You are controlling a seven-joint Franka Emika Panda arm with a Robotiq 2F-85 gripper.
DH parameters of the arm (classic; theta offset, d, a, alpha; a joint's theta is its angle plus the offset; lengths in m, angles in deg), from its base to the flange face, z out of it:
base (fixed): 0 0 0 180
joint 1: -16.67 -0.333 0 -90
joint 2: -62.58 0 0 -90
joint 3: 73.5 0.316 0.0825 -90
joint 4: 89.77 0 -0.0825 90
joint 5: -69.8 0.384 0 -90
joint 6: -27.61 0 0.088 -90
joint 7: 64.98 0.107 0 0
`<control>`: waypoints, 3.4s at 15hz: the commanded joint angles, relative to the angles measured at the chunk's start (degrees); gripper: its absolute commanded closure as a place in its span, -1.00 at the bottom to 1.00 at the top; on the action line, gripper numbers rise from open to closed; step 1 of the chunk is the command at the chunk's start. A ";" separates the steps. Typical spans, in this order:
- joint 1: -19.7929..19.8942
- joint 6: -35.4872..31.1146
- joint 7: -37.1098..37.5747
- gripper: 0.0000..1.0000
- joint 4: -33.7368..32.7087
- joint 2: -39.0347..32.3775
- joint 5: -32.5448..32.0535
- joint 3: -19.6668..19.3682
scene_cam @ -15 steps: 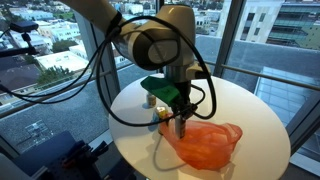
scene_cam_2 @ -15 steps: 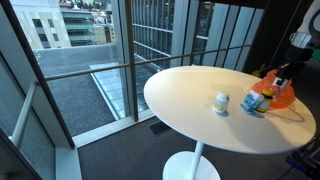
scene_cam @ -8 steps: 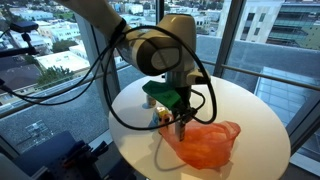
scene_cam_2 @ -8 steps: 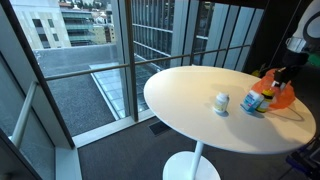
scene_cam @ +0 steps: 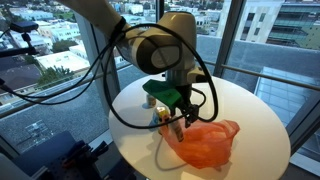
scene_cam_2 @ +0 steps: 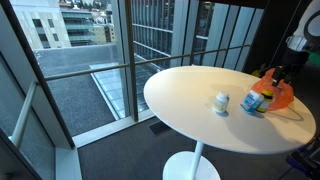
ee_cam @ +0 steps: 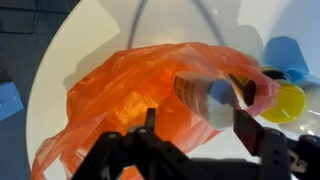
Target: Pick up the longest white container from the table and put it in the orange plastic bag
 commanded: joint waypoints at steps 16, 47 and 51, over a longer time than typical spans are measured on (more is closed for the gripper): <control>-2.69 1.98 -3.85 -1.00 3.24 12.08 0.53 1.77; -7.31 -6.47 -9.23 -1.00 12.21 0.37 -2.65 6.86; -7.25 -6.17 -8.67 -0.61 11.36 -1.11 -2.94 6.86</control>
